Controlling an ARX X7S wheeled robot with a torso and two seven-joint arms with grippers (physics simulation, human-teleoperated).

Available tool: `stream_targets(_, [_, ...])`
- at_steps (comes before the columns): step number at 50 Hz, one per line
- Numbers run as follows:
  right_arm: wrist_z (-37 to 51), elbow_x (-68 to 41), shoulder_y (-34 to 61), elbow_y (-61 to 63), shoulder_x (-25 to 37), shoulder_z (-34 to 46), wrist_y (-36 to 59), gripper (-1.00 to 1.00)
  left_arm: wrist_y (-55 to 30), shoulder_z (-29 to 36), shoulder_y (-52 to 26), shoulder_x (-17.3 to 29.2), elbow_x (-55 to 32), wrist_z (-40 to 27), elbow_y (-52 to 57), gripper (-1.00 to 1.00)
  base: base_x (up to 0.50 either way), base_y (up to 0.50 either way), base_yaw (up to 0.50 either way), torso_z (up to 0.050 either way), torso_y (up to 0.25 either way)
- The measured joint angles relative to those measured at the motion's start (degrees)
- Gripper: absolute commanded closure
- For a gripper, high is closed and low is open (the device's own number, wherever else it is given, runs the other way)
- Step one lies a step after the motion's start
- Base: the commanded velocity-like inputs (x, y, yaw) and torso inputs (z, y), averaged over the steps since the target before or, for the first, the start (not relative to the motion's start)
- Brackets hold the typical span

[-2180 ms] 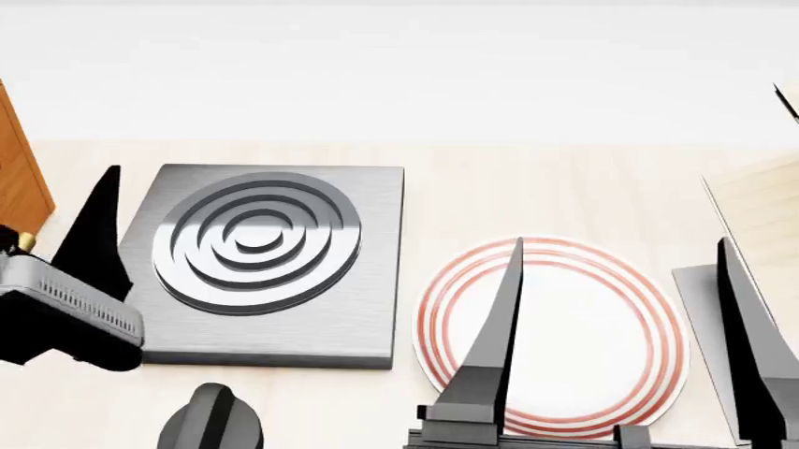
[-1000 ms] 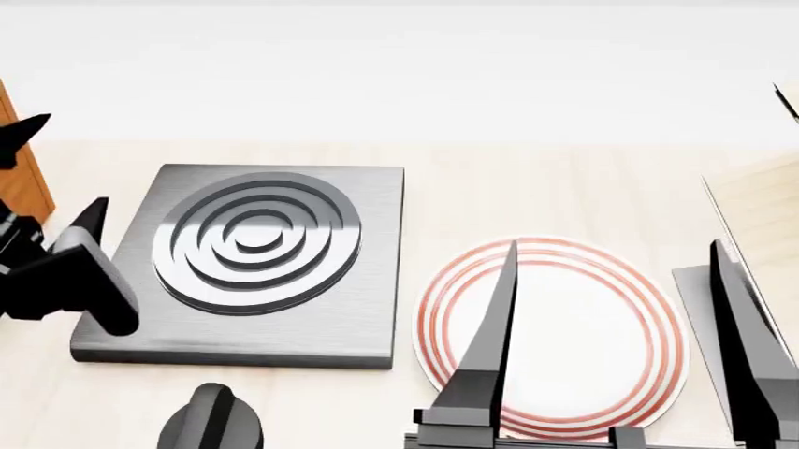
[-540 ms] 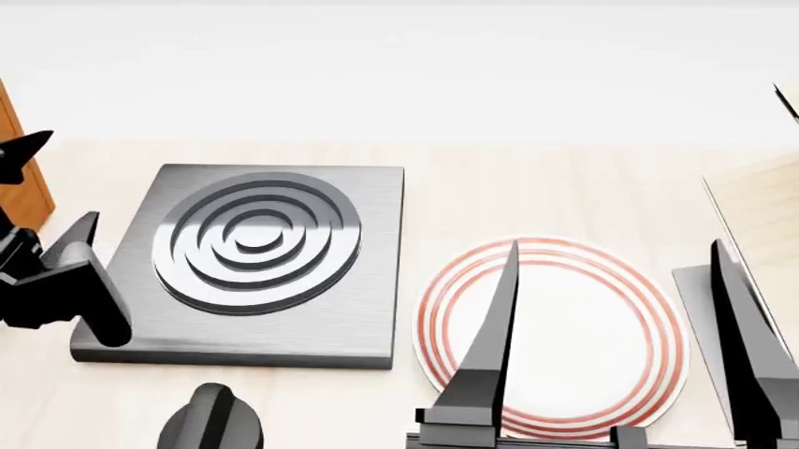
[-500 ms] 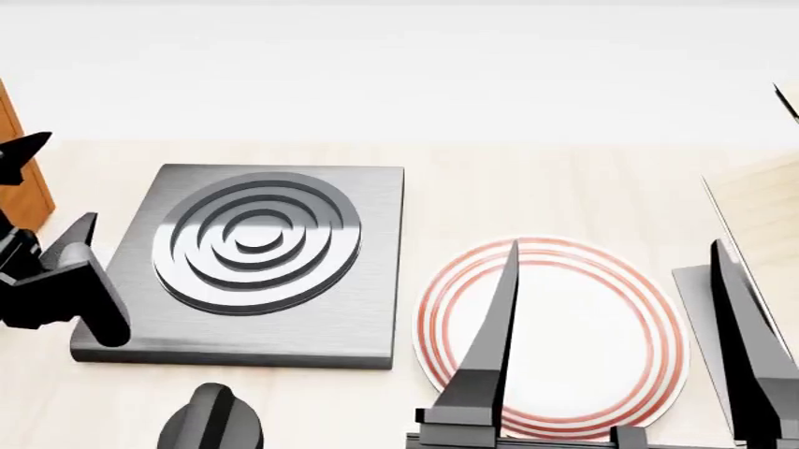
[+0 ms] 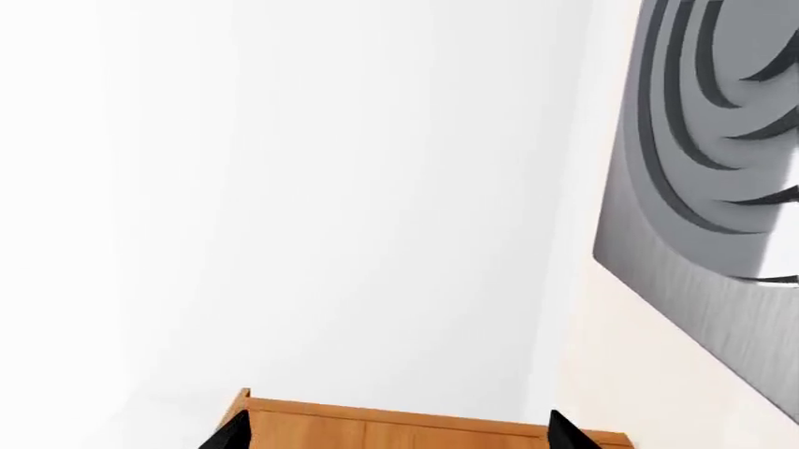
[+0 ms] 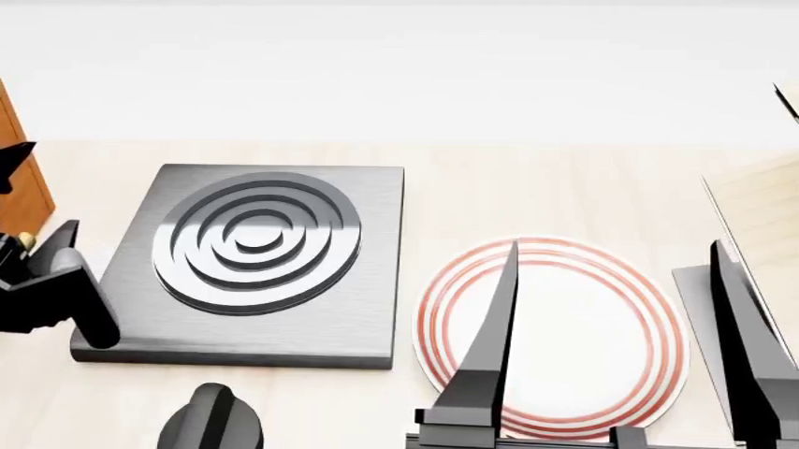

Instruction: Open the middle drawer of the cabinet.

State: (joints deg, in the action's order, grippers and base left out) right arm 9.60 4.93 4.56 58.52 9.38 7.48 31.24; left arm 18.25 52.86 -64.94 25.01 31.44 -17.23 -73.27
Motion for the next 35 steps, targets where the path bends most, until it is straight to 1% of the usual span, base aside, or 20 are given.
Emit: stream_targets(35, [0.87, -0.73, 0.01, 0.24, 0.88, 0.24, 0.21, -1.0, -4.06, 25.09, -1.77, -0.31, -20.25, -4.62, -1.64, -1.0, 0.0, 0.0, 0.0, 0.0, 0.0])
